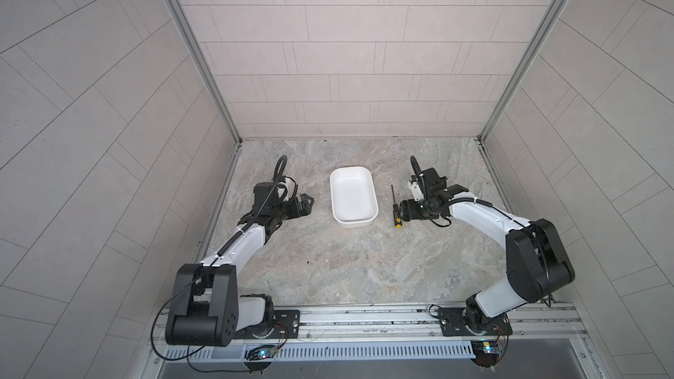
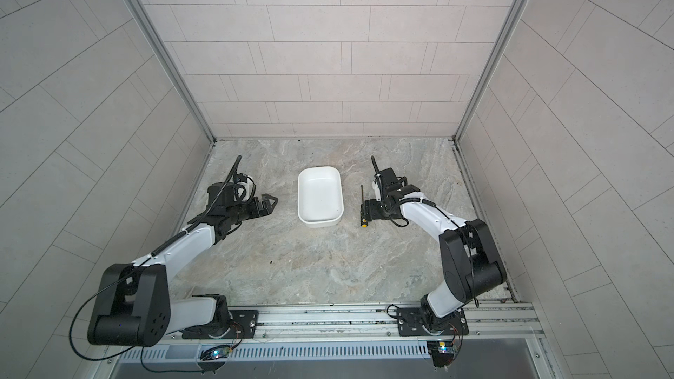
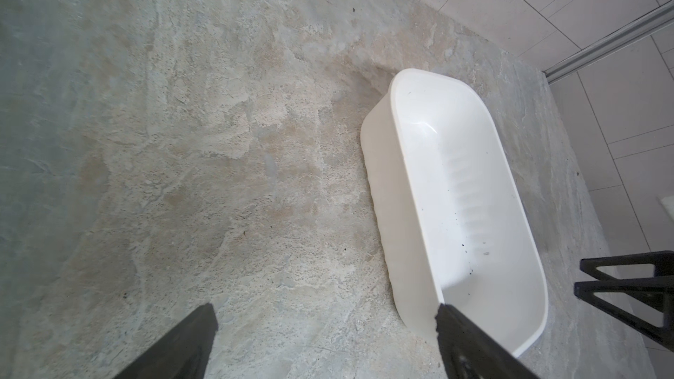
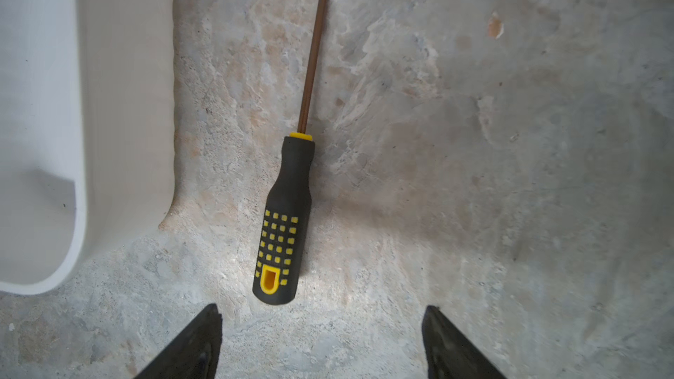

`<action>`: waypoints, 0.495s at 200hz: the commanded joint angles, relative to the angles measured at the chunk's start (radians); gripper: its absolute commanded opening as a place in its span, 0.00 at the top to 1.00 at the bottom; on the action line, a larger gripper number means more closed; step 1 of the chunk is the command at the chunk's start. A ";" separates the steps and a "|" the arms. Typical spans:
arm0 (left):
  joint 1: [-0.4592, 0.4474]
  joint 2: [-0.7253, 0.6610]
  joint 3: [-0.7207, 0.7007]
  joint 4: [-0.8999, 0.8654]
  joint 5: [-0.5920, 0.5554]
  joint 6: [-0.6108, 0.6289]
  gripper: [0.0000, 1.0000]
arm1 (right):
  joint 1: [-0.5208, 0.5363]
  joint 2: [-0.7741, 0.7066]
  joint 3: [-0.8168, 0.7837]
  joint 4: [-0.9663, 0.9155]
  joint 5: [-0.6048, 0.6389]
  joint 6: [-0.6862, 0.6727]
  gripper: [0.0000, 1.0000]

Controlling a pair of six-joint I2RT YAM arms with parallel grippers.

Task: Put the screwdriver in the bin
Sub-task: Pick up the screwdriver from the center of the table.

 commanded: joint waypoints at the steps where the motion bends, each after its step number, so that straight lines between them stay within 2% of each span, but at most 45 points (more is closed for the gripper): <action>1: -0.013 0.000 0.023 0.013 0.037 -0.012 0.00 | 0.024 0.041 0.029 0.015 0.023 0.045 0.23; 46: -0.025 -0.007 0.026 0.004 0.041 -0.005 0.00 | 0.061 0.126 0.102 0.005 0.037 0.067 0.39; 99: -0.033 -0.015 0.028 0.001 0.043 -0.003 0.00 | 0.096 0.225 0.170 -0.026 0.094 0.089 0.42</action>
